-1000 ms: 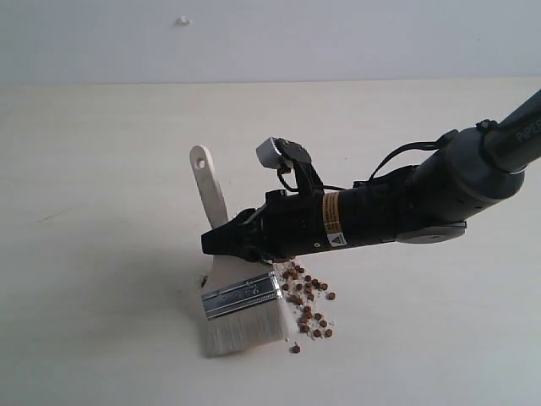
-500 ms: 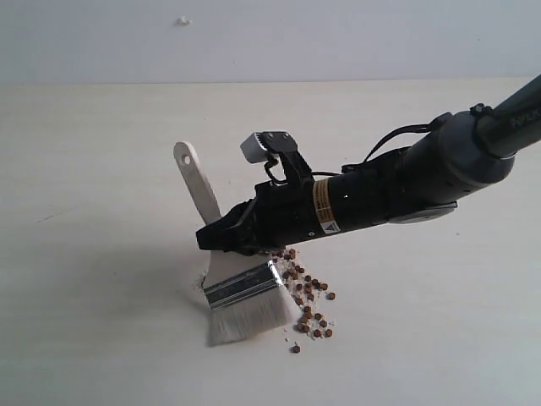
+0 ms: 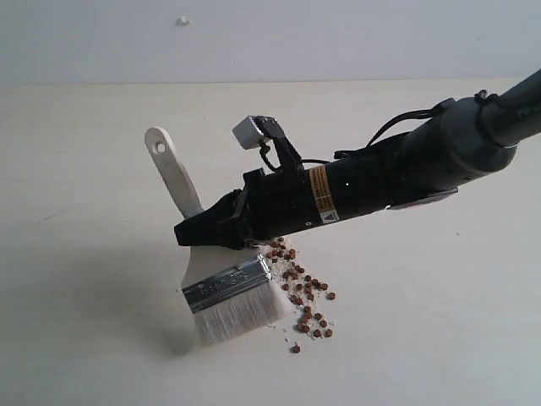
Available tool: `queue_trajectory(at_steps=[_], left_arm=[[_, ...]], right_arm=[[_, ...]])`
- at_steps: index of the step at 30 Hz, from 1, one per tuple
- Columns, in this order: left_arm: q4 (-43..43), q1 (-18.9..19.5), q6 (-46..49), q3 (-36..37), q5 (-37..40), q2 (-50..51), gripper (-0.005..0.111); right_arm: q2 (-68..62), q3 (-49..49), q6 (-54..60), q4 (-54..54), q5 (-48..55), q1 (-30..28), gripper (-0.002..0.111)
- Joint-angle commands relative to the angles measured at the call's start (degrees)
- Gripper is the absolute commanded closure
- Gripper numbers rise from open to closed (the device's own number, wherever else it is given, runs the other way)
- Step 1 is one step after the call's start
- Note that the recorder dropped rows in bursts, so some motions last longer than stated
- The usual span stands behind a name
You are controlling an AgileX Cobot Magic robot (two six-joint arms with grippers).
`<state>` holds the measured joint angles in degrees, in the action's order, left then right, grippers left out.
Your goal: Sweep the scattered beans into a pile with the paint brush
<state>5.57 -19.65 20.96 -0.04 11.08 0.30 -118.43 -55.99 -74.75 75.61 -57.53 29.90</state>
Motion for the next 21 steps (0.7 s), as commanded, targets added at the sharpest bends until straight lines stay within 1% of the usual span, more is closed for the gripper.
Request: queue_trajectory(at_steps=[1, 4, 7, 10, 11, 13, 16, 18, 21], left_arm=[[-0.08, -0.42, -0.15, 0.04, 0.00, -0.30, 0.107], [-0.08, -0.42, -0.15, 0.04, 0.00, -0.30, 0.107], [-0.08, -0.42, -0.15, 0.04, 0.00, -0.30, 0.107], [-0.08, -0.42, -0.15, 0.04, 0.00, -0.30, 0.107], [-0.08, -0.42, -0.15, 0.04, 0.00, -0.30, 0.107], [-0.08, -0.42, -0.15, 0.04, 0.00, -0.30, 0.107], [-0.08, -0.42, -0.15, 0.04, 0.00, -0.30, 0.107], [-0.08, -0.42, -0.15, 0.04, 0.00, -0.30, 0.107], [-0.08, -0.42, -0.15, 0.04, 0.00, -0.30, 0.107]], right_arm=[[2.65, -0.36, -0.21, -1.59, -3.50, 0.14, 0.108], [2.67, -0.36, 1.39, -7.60, -2.93, 0.14, 0.108], [2.67, -0.36, 3.24, -12.52, 1.80, 1.44, 0.108], [2.67, -0.36, 7.79, -20.30, 9.65, 5.18, 0.108], [2.67, -0.36, 10.51, -24.67, 12.50, 7.04, 0.108], [2.67, -0.36, 17.37, -36.30, 18.04, 10.72, 0.108], [2.67, -0.36, 30.95, -58.51, 24.84, 16.52, 0.108], [2.67, -0.36, 42.91, -74.26, 26.00, 19.52, 0.108], [2.67, -0.36, 57.89, -92.23, 26.13, 22.82, 0.108]])
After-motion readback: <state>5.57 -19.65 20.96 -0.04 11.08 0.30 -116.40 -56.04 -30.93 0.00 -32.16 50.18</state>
